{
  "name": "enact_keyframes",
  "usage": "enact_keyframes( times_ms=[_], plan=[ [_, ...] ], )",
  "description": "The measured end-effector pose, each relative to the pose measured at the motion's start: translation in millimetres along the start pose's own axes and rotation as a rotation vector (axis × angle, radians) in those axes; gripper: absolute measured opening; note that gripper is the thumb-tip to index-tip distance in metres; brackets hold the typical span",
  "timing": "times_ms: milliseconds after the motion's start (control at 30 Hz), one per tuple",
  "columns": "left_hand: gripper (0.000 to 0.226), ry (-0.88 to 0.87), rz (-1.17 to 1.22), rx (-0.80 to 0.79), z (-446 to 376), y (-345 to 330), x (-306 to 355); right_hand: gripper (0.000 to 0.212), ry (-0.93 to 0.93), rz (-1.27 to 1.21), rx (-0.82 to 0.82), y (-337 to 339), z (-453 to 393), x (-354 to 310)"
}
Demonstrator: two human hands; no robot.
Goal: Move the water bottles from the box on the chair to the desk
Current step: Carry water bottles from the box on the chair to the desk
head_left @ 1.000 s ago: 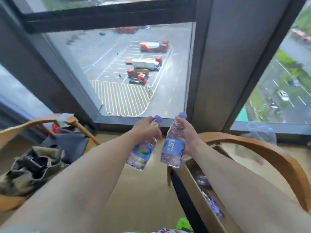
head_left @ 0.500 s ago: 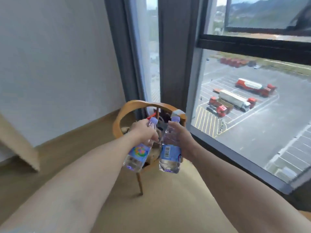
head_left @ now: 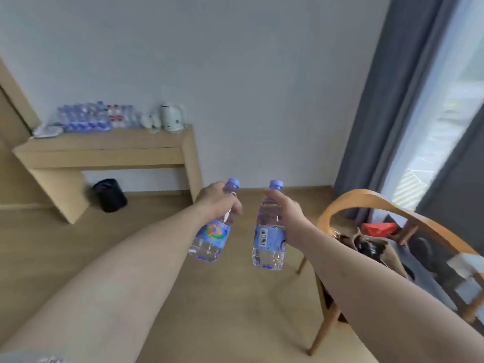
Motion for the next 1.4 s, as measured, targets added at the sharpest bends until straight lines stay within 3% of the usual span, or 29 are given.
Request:
enact_keyframes(
  times_ms=[167,467,767,967,1200,1400],
  plan=[
    [0.043,0.031,-0.037,0.212,-31.7,68.8,-11.0,0.033,-0.049,0.072,-0.194,-79.6,-76.7,-11.8],
    [0.041,0.127,0.011,0.449,-92.4,172.0,-25.6,0.031,-0.115,0.122,-0.542,-204.5,-194.9,-35.2],
    [0.041,0.184,0.050,0.516,-167.2,279.9,-79.8,0.042,-0.122,0.215,-0.578,-333.1,-288.6,-16.9],
    [0.035,0.176,0.017,0.471,-243.7,382.6,-124.9,0.031,-0.133,0.190,-0.544,-447.8,-349.8,-4.1],
    [0.025,0.193,0.002,0.427,-313.2,506.9,-155.3,0.034,-0.145,0.225,-0.468,-564.7,-407.0,-2.9],
    [0.032,0.198,-0.026,0.381,-360.8,568.5,-180.2,0.031,-0.170,0.184,-0.501,-635.8,-455.5,3.0]
  ],
)
Point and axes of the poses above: each hand's wrist, its own z-axis away from the middle knuckle, its own y-axis out of the back of the hand, x = y × z, the point moved 2 cm from there along -z, towards the middle knuckle, and after that the axes turned 3 degrees about z, right-handed, at the moved point
